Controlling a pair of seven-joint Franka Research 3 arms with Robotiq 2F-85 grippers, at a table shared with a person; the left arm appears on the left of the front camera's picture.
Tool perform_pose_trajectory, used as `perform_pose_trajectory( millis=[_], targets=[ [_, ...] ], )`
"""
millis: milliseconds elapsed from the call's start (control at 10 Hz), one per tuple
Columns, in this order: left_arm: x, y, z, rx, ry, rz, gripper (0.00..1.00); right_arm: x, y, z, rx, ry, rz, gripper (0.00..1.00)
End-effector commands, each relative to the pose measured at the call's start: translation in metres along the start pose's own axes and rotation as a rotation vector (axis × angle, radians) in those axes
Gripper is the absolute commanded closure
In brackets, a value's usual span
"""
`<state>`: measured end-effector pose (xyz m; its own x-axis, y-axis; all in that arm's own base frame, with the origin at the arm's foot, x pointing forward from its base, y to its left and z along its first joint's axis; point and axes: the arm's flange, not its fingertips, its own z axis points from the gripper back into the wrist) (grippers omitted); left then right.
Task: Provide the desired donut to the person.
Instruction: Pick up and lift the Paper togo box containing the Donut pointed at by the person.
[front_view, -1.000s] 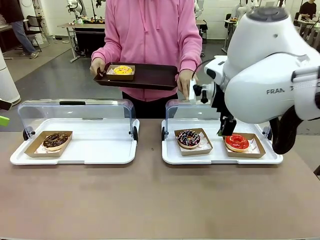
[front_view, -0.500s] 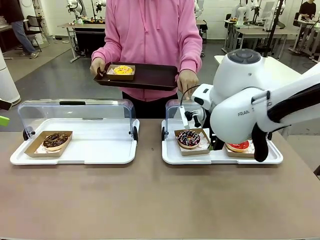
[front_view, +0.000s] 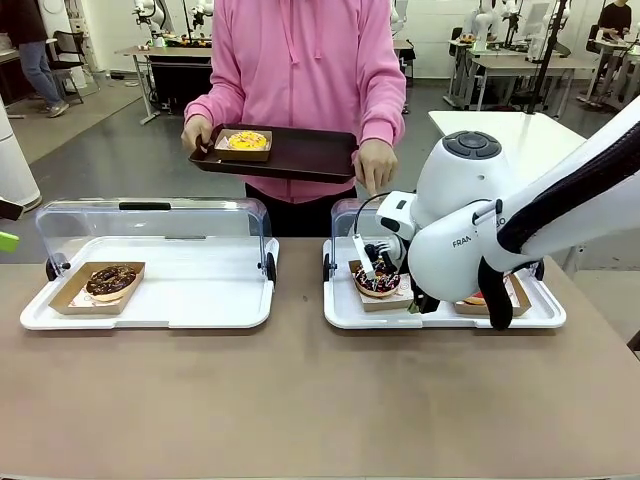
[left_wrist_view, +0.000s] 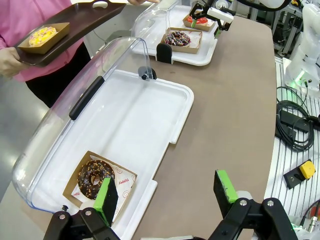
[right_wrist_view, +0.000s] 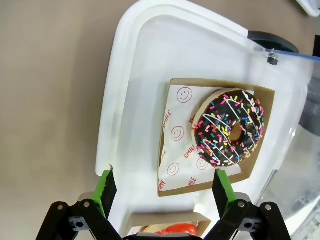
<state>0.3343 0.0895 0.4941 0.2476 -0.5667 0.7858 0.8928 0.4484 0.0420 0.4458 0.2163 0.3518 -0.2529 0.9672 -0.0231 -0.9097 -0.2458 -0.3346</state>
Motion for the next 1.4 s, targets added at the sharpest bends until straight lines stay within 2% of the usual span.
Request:
perform_pose_trajectory(
  millis=[0,300,400,500,600,800,900,1000,1100,1300],
  targets=[
    [-0.001,0.000,0.000,-0.002,-0.016,0.000,0.00,-0.005,-0.011,0.001,0.043,-0.015,0.018,0.00],
    [-0.001,0.000,0.000,-0.002,-0.016,0.000,0.00,-0.010,-0.012,-0.004,0.067,-0.020,0.028,0.00],
    [-0.001,0.000,0.000,-0.002,-0.016,0.000,0.00,-0.011,-0.013,-0.007,0.078,-0.014,0.024,0.57],
    [-0.001,0.000,0.000,-0.002,-0.016,0.000,0.00,-0.013,-0.014,-0.010,0.080,0.003,0.026,0.57],
    [-0.001,0.000,0.000,-0.002,-0.016,0.000,0.00,-0.015,-0.014,-0.014,0.088,0.003,0.035,1.00],
    [-0.001,0.000,0.000,-0.002,-0.016,0.000,0.00,-0.018,-0.015,-0.018,0.077,0.001,0.033,1.00],
    [-0.001,0.000,0.000,-0.002,-0.016,0.000,0.00,-0.019,-0.017,-0.022,0.082,-0.003,0.041,0.85],
    [-0.001,0.000,0.000,-0.002,-0.016,0.000,0.00,-0.019,-0.019,-0.025,0.097,-0.006,0.051,0.95],
    [-0.001,0.000,0.000,-0.002,-0.016,0.000,0.00,-0.020,-0.020,-0.027,0.107,-0.006,0.054,1.00],
    [-0.001,0.000,0.000,-0.002,-0.016,0.000,0.00,-0.022,-0.021,-0.029,0.137,-0.006,0.055,1.00]
  ],
)
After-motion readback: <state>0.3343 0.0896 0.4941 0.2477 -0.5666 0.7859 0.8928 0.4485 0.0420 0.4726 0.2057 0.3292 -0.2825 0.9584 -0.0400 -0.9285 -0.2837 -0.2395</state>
